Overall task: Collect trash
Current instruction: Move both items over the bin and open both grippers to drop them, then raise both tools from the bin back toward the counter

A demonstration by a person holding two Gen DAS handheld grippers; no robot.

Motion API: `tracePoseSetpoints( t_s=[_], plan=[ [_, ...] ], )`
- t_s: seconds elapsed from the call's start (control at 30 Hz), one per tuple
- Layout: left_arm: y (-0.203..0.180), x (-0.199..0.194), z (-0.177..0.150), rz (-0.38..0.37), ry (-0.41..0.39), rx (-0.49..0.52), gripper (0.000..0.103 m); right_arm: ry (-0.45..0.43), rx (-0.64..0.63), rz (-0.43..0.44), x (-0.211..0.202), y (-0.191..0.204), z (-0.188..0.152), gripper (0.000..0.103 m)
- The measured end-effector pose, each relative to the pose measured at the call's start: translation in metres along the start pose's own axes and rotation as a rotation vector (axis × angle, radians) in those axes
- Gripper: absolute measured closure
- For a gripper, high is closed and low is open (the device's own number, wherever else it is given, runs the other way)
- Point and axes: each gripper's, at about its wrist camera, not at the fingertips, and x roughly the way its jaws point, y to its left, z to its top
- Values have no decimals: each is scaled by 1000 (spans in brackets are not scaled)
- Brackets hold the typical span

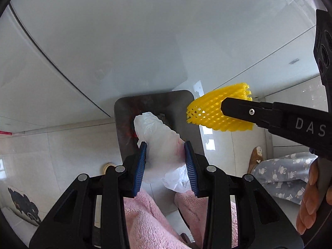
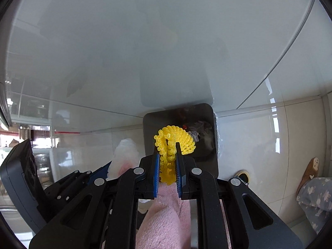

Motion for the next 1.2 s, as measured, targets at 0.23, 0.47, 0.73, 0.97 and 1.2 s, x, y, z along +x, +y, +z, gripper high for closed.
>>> tracePoseSetpoints(
  t_s=[0.23, 0.47, 0.73, 0.97, 1.2],
  plan=[
    [0, 2, 1, 20, -19, 9, 53, 16, 6, 2, 5, 6, 2, 85],
    [8, -10, 8, 55, -53, -7, 21, -10, 13, -10, -3, 0, 7, 35],
    [13, -38, 12, 86, -69, -23, 8, -43, -49, -76, -25, 9, 14, 3],
    [11, -99, 18, 98, -134, -39, 8, -77, -71, -75, -75, 16, 13, 3],
    [5, -174, 20, 107, -223, -29, 8, -120, -150, -43, -135, 32, 8, 3]
  ],
)
